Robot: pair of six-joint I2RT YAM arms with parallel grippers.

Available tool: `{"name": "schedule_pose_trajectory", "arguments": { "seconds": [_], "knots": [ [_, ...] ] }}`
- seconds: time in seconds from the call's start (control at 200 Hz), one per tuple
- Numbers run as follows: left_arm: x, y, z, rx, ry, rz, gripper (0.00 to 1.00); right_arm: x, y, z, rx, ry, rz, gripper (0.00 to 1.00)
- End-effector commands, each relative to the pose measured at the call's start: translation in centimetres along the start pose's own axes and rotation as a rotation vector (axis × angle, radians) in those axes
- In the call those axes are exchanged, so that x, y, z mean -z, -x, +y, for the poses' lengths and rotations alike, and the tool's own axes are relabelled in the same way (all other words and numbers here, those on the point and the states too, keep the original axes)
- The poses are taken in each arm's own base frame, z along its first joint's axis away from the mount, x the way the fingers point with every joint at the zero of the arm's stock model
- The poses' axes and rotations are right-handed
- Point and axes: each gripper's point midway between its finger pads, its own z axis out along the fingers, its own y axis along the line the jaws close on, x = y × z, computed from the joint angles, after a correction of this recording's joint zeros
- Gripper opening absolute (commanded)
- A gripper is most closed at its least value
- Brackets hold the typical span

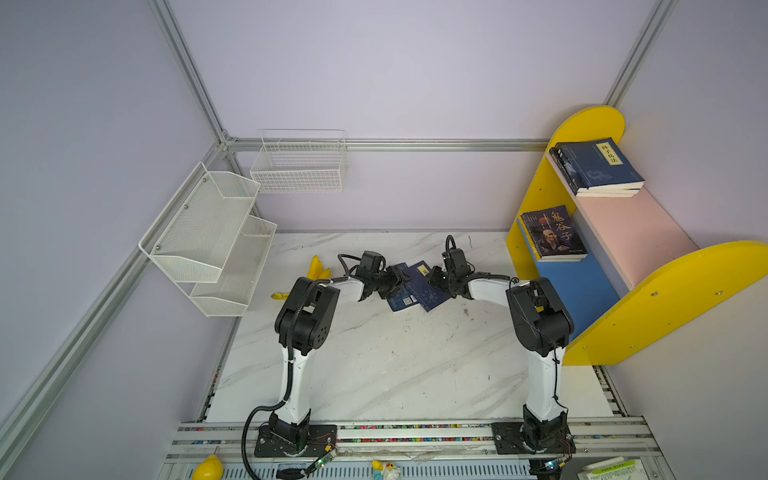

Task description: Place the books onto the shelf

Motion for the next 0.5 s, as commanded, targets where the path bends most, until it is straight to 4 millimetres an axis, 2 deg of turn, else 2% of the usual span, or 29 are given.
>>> {"name": "schedule_pose_trajectory", "arguments": {
  "seconds": [0.0, 0.155, 0.22, 0.32, 0.39, 0.43, 0.495],
  "knots": [
    [-1.1, 0.1, 0.2, -0.018, 0.002, 0.013, 0.58, -2.2, -8.3, -2.1, -0.007, -0.044, 0.256, 0.40],
    [-1.9, 0.6, -0.9, -0.017, -0.066, 0.010, 0.54, -2.6, -9.0, -1.1, -0.030, 0.015, 0.285, 0.40],
    [-2.3, 0.8, -0.6, -0.001, -0.061, 0.008, 0.53, -2.5, -8.0, -0.9, -0.026, 0.006, 0.257, 0.40],
    [-2.5, 0.8, 0.3, 0.025, -0.037, 0.004, 0.52, -0.7, -4.4, 1.1, 0.043, 0.009, 0.152, 0.43],
    [-2.3, 0.7, 0.9, 0.026, -0.009, -0.001, 0.52, 0.9, -1.1, 2.4, 0.102, -0.001, 0.063, 0.45],
    [-2.3, 0.6, 1.1, 0.023, 0.001, 0.000, 0.52, 1.7, 0.6, 2.6, 0.119, -0.017, 0.016, 0.46],
    [-2.3, 0.6, 1.5, 0.025, 0.013, -0.001, 0.48, 2.6, 2.9, 1.9, 0.107, -0.057, -0.053, 0.46]
  ]
}}
